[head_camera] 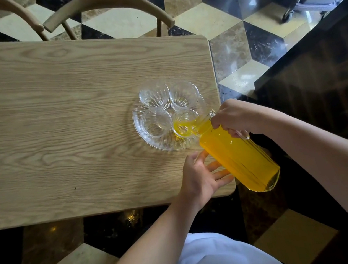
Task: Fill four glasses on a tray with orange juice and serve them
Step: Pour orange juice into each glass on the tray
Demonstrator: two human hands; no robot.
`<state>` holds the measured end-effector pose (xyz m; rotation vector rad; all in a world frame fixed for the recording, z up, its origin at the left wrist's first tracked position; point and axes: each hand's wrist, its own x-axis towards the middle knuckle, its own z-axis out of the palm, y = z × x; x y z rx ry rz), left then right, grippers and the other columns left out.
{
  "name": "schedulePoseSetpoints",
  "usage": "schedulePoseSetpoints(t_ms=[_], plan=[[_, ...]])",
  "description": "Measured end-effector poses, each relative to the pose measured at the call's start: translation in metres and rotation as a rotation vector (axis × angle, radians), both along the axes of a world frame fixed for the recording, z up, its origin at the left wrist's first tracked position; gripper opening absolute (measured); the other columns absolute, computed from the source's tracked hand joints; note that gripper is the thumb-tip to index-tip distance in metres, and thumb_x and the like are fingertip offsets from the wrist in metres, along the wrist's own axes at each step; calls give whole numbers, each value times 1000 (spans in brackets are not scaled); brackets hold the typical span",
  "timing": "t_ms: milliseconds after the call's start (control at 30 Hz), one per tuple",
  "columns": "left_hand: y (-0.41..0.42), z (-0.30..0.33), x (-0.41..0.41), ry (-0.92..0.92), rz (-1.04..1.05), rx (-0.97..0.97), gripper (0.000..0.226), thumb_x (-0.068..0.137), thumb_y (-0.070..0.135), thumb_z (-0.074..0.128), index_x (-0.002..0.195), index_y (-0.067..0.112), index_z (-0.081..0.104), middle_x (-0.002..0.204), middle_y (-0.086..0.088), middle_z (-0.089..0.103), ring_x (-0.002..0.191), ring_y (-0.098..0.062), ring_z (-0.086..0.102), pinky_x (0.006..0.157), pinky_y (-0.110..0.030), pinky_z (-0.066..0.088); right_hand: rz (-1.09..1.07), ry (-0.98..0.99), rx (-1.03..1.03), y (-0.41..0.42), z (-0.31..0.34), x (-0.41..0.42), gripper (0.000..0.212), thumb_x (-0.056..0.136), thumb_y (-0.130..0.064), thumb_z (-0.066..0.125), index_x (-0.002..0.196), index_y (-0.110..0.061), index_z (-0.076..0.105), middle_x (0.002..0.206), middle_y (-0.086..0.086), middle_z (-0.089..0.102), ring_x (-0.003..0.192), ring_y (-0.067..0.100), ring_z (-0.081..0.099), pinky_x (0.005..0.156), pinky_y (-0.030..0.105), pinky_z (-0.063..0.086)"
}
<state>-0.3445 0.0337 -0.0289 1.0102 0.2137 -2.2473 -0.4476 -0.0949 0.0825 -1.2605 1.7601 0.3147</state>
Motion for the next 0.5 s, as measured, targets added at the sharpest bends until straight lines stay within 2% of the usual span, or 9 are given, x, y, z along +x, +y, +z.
schedulePoseSetpoints(t_ms=[367,500], plan=[[3,-3,3,115,31,47,62,102,58,27,143,20,53,137,-28,61,124,-54,58,103,-65,46,1,17,22,-2,-3,5,28,90,-16,64,67,-1,58,58,16,50,45,23,45,51,30,37],[3,0,4,144,53,83,63,100,66,27,140,22,48,144,-28,52,131,-54,50,104,-68,41,1,18,24,-3,-4,5,29,89,-16,64,64,-2,56,49,11,48,40,22,43,47,27,35]])
